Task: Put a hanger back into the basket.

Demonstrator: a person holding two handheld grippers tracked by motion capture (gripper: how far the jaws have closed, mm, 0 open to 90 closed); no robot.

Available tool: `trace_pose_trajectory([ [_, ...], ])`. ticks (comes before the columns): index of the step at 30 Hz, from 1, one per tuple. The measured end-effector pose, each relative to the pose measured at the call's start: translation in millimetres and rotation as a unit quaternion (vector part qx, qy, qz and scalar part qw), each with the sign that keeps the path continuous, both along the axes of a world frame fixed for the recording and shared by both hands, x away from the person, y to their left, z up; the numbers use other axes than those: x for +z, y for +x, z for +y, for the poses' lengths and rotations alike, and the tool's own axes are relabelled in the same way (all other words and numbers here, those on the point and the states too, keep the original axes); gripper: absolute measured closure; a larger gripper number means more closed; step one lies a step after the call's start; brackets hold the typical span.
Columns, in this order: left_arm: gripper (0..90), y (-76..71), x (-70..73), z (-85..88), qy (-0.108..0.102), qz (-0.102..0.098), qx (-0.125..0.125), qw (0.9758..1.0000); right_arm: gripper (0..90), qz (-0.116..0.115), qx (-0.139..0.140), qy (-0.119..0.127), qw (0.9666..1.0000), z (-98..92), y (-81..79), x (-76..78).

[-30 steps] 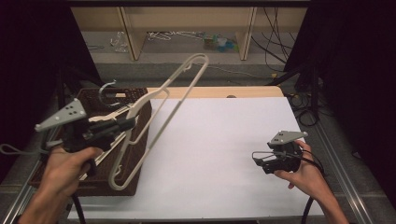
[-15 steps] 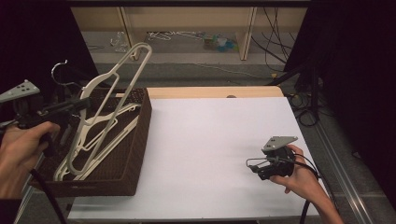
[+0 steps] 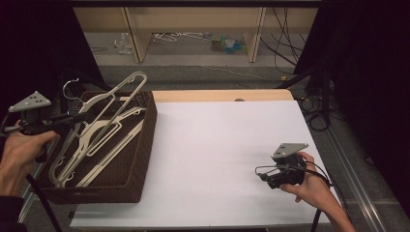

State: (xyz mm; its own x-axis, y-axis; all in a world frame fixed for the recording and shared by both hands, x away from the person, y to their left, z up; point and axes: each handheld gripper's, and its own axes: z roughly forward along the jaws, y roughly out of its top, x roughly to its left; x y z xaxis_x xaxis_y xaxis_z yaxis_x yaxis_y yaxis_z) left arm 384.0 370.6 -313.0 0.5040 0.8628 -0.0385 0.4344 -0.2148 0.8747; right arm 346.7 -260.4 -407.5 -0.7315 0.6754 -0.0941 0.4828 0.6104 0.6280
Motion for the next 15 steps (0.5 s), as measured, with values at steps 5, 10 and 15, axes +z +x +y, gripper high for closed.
trace_pose_trajectory([
  [5,85.9,8.0,-21.7,11.2,0.0,0.031,0.003,0.9995,23.1,0.003,0.003,-0.004,1.0,-1.3,0.1,1.2],
  [10,85.9,11.3,-38.3,22.1,-0.023,0.058,-0.001,0.9981,23.1,-0.001,0.005,-0.003,1.0,0.4,0.2,-0.9],
  [15,85.9,12.7,-46.9,23.0,-0.027,0.074,-0.018,0.9967,23.1,0.006,0.002,-0.003,1.0,0.5,0.3,-1.7],
])
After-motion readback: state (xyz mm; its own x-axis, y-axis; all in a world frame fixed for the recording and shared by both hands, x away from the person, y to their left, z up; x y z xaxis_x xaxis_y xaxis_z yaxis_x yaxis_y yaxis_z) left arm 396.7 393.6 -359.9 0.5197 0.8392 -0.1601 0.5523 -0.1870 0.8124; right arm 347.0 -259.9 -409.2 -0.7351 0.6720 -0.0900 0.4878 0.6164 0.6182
